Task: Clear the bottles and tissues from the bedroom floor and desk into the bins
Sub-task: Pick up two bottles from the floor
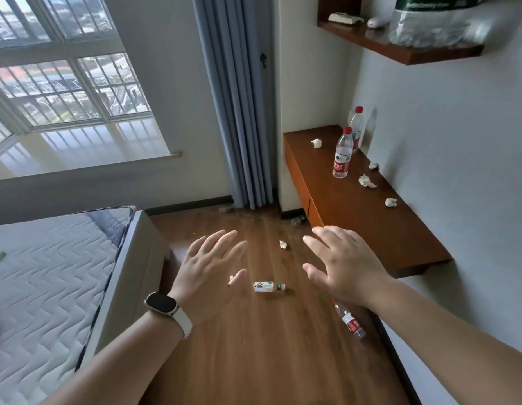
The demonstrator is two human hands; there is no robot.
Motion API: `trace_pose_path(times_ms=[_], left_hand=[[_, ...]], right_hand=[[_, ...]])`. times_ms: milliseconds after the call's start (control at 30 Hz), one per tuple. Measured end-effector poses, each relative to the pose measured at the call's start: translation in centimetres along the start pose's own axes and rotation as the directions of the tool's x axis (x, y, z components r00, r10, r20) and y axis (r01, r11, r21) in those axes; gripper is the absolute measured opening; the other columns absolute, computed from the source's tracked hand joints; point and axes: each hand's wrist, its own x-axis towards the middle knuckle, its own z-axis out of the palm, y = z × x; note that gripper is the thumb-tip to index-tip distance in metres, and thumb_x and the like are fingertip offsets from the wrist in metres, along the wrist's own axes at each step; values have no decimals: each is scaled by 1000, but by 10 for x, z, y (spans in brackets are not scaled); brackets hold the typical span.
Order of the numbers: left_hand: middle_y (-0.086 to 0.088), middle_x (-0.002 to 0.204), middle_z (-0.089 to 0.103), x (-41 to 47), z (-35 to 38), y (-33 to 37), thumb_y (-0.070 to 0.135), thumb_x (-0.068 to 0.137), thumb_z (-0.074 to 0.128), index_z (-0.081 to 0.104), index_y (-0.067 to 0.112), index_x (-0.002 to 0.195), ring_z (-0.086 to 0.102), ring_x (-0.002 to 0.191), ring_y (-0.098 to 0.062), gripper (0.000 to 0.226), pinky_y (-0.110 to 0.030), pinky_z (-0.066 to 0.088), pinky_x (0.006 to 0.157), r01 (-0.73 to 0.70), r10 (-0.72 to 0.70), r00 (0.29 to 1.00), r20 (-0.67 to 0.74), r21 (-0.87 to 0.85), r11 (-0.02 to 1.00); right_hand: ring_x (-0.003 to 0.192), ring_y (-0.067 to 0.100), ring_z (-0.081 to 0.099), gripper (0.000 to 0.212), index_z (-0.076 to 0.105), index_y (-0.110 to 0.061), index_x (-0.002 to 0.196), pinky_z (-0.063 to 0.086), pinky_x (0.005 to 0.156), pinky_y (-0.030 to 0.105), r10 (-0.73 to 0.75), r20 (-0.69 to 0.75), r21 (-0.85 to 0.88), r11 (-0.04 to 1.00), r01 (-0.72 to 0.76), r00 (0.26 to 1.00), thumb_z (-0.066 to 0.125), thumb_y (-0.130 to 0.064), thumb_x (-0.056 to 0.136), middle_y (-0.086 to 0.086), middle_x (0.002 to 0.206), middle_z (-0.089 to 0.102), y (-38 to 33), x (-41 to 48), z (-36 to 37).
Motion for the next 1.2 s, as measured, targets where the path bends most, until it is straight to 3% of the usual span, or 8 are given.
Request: trace_pose_path(times_ms=[267,433,600,767,1033,1200], left_hand=[[-2,139,54,64,39,-40,43,84,66,57,25,129,47,132,-25,50,-46,35,108,-53,53,999,11,-21,998],[0,141,52,123,83,-74,49,85,47,56,27,131,45,134,-24,52,-46,34,109,-149,156,986,63,-107,983],[-2,134,57,182,135,-114,45,83,44,56,25,127,52,127,-28,50,-52,43,102,-182,202,977,64,-233,955],[-3,135,55,215,213,-151,44,84,44,57,23,126,50,128,-28,49,-47,40,101,-223,285,938,195,-290,931],[-4,132,56,227,331,-162,35,80,64,51,22,120,51,125,-29,44,-48,45,98,-232,363,870,333,-374,898],[-4,136,54,223,424,-155,32,82,62,50,23,130,49,127,-30,50,-47,42,99,-158,306,864,400,-361,919]], right_hand=[[118,28,54,53,60,-17,125,45,97,44,51,61,-5,999,-51,997,43,-51,89,9,127,60,17,59,26],[122,27,51,55,58,-17,129,41,101,45,137,150,-32,991,-134,979,42,-53,90,8,131,57,18,99,62],[127,28,46,57,54,-18,133,37,106,46,293,236,-71,956,-284,927,39,-54,91,9,137,52,10,144,106],[130,29,43,59,51,-20,136,36,105,43,389,350,-76,918,-388,852,40,-55,90,8,142,49,1,186,161],[134,27,36,61,44,-20,141,33,107,44,414,494,-70,895,-440,764,34,-55,91,7,147,42,10,197,263],[132,26,39,60,48,-21,137,36,103,46,467,533,-43,848,-528,706,36,-54,88,5,144,46,24,182,358]])
